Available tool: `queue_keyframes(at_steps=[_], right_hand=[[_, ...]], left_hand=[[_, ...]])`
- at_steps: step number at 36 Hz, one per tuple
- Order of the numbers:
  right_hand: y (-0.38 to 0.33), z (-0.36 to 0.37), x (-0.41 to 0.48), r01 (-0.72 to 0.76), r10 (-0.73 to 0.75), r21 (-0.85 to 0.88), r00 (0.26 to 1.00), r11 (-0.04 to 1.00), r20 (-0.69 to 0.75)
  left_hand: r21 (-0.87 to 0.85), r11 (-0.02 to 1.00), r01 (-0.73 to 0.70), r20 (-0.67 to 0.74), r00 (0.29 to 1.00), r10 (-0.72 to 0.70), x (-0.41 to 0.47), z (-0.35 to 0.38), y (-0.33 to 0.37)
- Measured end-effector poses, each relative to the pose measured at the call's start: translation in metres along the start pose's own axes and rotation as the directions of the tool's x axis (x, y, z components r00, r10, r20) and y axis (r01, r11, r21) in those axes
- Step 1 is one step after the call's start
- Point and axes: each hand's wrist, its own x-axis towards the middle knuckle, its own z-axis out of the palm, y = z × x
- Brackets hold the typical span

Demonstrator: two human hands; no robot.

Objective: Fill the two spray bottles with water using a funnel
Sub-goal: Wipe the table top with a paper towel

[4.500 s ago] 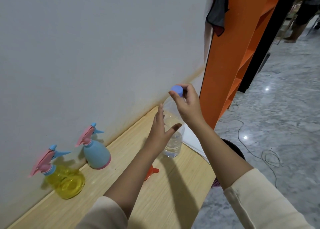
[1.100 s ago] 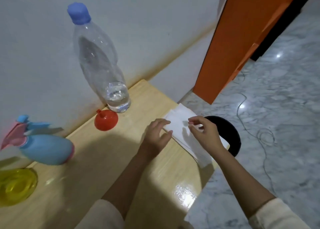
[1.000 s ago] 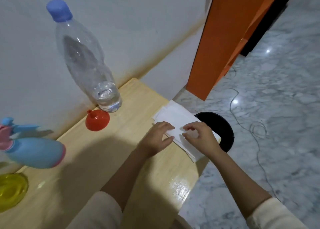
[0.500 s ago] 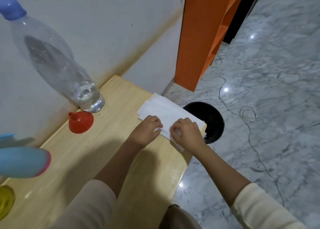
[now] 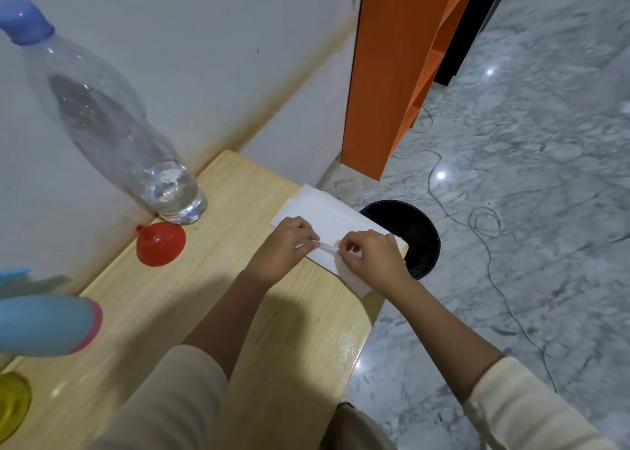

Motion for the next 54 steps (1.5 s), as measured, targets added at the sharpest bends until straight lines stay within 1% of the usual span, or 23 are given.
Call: queue_keyframes(at_steps=[3, 5, 7, 10, 13, 16, 19, 23, 25, 27, 29, 33, 36, 39, 43, 45, 46, 49, 50, 51, 52, 54], right_hand=[[-0.001, -0.011, 0.003, 0.002, -0.002, -0.003, 1.000, 1.000, -0.031], [-0.002, -0.019, 0.008, 0.011, -0.013, -0.030, 0.998, 0.999, -0.066], [-0.005, -0.031, 0.014, 0.020, -0.024, -0.034, 0.994, 0.999, -0.108], [-0.018, -0.055, 0.023, 0.036, -0.037, -0.009, 0.981, 0.999, -0.192], [-0.034, -0.080, 0.031, 0.088, -0.086, -0.005, 0.953, 0.996, -0.291], [-0.053, -0.103, 0.037, 0.139, -0.121, 0.016, 0.908, 0.990, -0.402], [-0.072, -0.118, 0.038, 0.243, -0.181, 0.056, 0.838, 0.968, -0.514], [-0.097, -0.123, 0.033, 0.399, -0.292, 0.049, 0.745, 0.916, -0.600], [-0.109, -0.118, 0.025, 0.449, -0.332, 0.043, 0.719, 0.893, -0.611], [-0.118, -0.104, 0.015, 0.473, -0.364, 0.035, 0.722, 0.881, -0.588], [-0.122, -0.081, 0.004, 0.466, -0.378, 0.041, 0.763, 0.884, -0.524], [-0.117, -0.021, -0.019, 0.442, -0.393, 0.106, 0.866, 0.891, -0.309], [-0.115, 0.020, -0.041, 0.399, -0.380, 0.141, 0.914, 0.906, -0.142], [-0.111, 0.052, -0.064, 0.365, -0.366, 0.166, 0.930, 0.916, -0.031], [-0.106, 0.083, -0.090, 0.333, -0.347, 0.137, 0.934, 0.933, 0.090], [-0.104, 0.095, -0.101, 0.334, -0.343, 0.092, 0.933, 0.938, 0.105], [-0.103, 0.099, -0.106, 0.331, -0.338, 0.084, 0.938, 0.940, 0.081], [-0.109, 0.109, -0.120, 0.320, -0.312, 0.070, 0.944, 0.945, -0.104], [-0.114, 0.113, -0.122, 0.294, -0.283, 0.056, 0.947, 0.954, -0.151], [-0.118, 0.116, -0.123, 0.246, -0.235, 0.046, 0.957, 0.968, -0.168], [-0.124, 0.121, -0.124, 0.174, -0.166, 0.047, 0.975, 0.984, -0.148], [-0.135, 0.131, -0.124, 0.012, -0.010, 0.044, 0.998, 0.999, -0.054]], left_hand=[[-0.097, 0.994, 0.041, 0.003, 0.999, -0.041, 0.005, -0.010, 0.003], [-0.118, 0.992, 0.047, 0.026, 0.999, -0.045, 0.010, -0.019, 0.008], [-0.124, 0.992, 0.036, 0.016, 0.999, -0.035, 0.017, -0.028, 0.015], [-0.134, 0.991, 0.006, -0.040, 0.999, -0.011, 0.027, -0.045, 0.032], [-0.094, 0.995, -0.046, -0.125, 0.992, 0.034, 0.035, -0.064, 0.048], [-0.074, 0.992, -0.103, -0.227, 0.970, 0.084, 0.038, -0.085, 0.064], [-0.099, 0.982, -0.163, -0.330, 0.936, 0.122, 0.030, -0.106, 0.080], [0.029, 0.965, -0.260, -0.453, 0.857, 0.244, 0.005, -0.133, 0.092], [0.078, 0.956, -0.283, -0.485, 0.827, 0.284, -0.013, -0.143, 0.089], [0.102, 0.959, -0.266, -0.489, 0.826, 0.281, -0.036, -0.146, 0.078], [0.125, 0.965, -0.229, -0.471, 0.843, 0.261, -0.063, -0.140, 0.060], [0.100, 0.989, -0.111, -0.398, 0.906, 0.142, -0.120, -0.107, 0.021], [0.048, 0.999, -0.010, -0.376, 0.926, 0.028, -0.160, -0.077, -0.006], [-0.011, 0.995, 0.103, -0.328, 0.939, -0.100, -0.194, -0.049, -0.027], [0.004, 0.986, 0.169, -0.254, 0.954, -0.162, -0.228, -0.016, -0.050], [-0.004, 0.985, 0.175, -0.263, 0.950, -0.170, -0.240, -0.006, -0.056], [0.001, 0.986, 0.165, -0.276, 0.948, -0.158, -0.245, -0.003, -0.057], [0.108, 0.988, 0.107, -0.364, 0.929, -0.061, -0.257, -0.002, -0.060], [0.151, 0.980, 0.126, -0.396, 0.917, -0.057, -0.262, -0.003, -0.062], [0.183, 0.967, 0.177, -0.431, 0.898, -0.083, -0.267, -0.006, -0.065], [0.193, 0.947, 0.258, -0.461, 0.875, -0.144, -0.273, -0.008, -0.068], [0.168, 0.888, 0.428, -0.496, 0.815, -0.299, -0.287, -0.014, -0.075]])
